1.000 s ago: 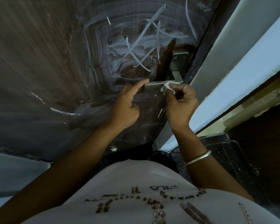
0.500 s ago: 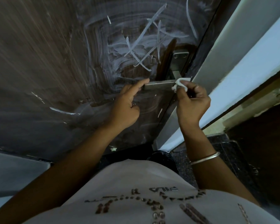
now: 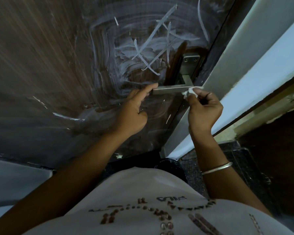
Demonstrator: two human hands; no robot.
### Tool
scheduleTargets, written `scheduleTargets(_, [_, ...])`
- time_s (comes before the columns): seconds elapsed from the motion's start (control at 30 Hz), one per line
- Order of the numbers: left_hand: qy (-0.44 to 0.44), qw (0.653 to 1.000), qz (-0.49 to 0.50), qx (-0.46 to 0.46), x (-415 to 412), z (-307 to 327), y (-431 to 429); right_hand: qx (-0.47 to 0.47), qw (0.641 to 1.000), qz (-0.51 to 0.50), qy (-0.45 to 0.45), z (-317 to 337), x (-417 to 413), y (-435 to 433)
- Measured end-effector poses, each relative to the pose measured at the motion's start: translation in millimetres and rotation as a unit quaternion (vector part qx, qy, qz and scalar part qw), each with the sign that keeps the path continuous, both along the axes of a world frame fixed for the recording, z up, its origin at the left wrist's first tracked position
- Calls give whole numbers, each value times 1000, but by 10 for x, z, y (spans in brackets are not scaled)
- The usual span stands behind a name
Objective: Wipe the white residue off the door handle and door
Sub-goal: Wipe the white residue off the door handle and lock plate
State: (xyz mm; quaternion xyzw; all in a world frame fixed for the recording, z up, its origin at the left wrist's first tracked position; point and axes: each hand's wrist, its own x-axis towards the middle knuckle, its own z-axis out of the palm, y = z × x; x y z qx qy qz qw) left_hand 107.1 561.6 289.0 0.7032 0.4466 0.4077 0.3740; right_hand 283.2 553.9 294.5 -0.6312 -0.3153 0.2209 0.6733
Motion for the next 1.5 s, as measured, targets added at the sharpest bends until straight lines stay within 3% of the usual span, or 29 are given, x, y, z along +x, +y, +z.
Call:
scheduleTargets(0.23, [-3, 1000, 0, 22, 1, -9, 23, 79, 995, -9, -64, 301, 62, -46])
scheduleTargets(0.4, [6, 1000, 6, 12, 6, -12, 30, 81, 981, 92, -151, 480, 131, -62])
scheduleTargets(0.5, [12, 999, 19, 30, 19, -5, 34, 60, 939, 182, -286, 569, 165, -7])
scheduleTargets(0.57, [13, 999, 22, 37, 25, 10, 41, 43, 899, 190, -392, 612, 151, 53])
scheduleTargets(0.67, [16, 999, 22, 35, 28, 35, 34, 15, 859, 174, -481, 650, 90, 143])
scheduleTargets(0.73, [18, 999, 23, 33, 24, 44, 24, 10, 857, 165, -487, 666, 56, 179])
scheduleTargets(0.83, [21, 999, 26, 33, 14, 57, 17, -6, 883, 201, -425, 725, 79, 193])
scheduleTargets(0.9, [19, 999, 25, 31, 10, 59, 6, -18, 876, 219, -430, 754, 113, 192])
scheduleTargets(1.2, [3, 999, 35, 31, 52, 57, -4, -89, 709, 234, -660, 729, 40, 226])
scheduleTargets(1.37, [-34, 995, 82, 42, 56, 76, -44, -161, 665, 221, -695, 811, 34, 340])
scheduleTargets(1.5, [-12, 997, 68, 36, 60, 96, -64, -185, 587, 264, -743, 873, -13, 369])
